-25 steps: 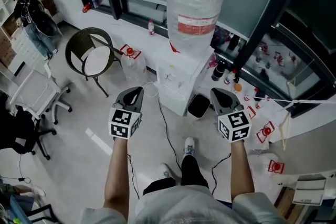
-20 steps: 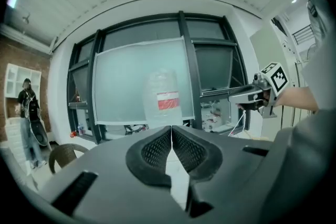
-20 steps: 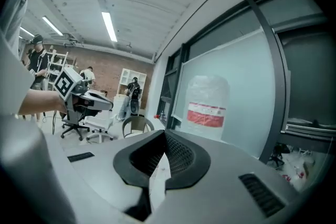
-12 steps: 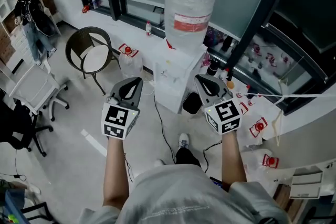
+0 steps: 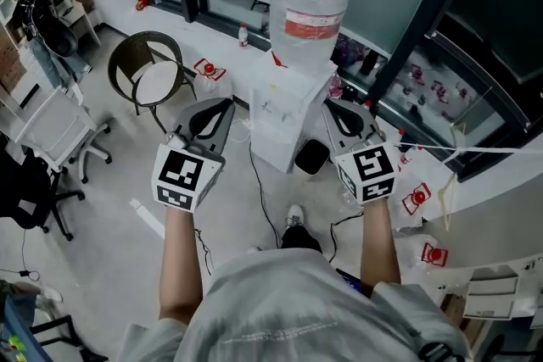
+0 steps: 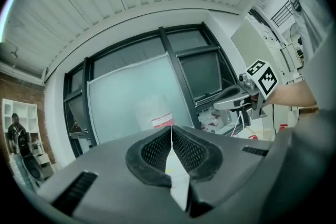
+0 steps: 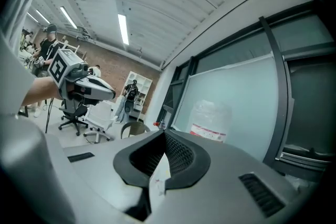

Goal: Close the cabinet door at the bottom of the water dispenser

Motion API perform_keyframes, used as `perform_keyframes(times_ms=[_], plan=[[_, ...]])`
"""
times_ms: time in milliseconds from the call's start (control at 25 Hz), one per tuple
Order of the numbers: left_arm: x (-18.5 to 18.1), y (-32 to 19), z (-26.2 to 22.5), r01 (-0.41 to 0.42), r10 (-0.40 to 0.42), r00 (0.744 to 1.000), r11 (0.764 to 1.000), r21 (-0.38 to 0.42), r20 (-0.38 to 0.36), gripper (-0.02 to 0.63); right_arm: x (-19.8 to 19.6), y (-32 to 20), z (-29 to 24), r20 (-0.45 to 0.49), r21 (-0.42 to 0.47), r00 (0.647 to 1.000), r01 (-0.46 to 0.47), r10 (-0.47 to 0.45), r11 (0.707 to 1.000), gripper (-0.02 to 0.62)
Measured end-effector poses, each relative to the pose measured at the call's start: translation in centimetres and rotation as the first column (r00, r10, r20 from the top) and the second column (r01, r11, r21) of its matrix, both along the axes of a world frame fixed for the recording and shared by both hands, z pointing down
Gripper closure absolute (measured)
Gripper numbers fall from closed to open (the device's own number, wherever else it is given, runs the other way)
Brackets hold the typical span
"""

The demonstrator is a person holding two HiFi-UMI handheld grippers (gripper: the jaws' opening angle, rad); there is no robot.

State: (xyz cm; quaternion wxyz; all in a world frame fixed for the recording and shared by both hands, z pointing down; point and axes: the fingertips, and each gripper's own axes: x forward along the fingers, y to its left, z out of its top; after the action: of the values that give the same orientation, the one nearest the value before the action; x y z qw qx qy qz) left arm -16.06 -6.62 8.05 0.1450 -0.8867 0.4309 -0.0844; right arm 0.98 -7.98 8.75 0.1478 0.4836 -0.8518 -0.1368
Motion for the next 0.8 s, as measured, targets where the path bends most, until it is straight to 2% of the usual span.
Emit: perform_keyframes(times_ms=[440,800], plan=[[0.3,-1.6,1.4,-0.002,0.002,1.0,1.0,-0.021,0.019,0.583,1.8,-0.6,1.3,-0.023,-0.012,0.999,-0.041,0.041,0.999,0.568],[-0.2,-3.2,3.1,-0.006,0.007,1.0,0.998,-0.058,0.021,0.583,1.0,-1.6,2.7,-0.039,-0.04,0.999,-0.024,0.022,0.999,0.568]])
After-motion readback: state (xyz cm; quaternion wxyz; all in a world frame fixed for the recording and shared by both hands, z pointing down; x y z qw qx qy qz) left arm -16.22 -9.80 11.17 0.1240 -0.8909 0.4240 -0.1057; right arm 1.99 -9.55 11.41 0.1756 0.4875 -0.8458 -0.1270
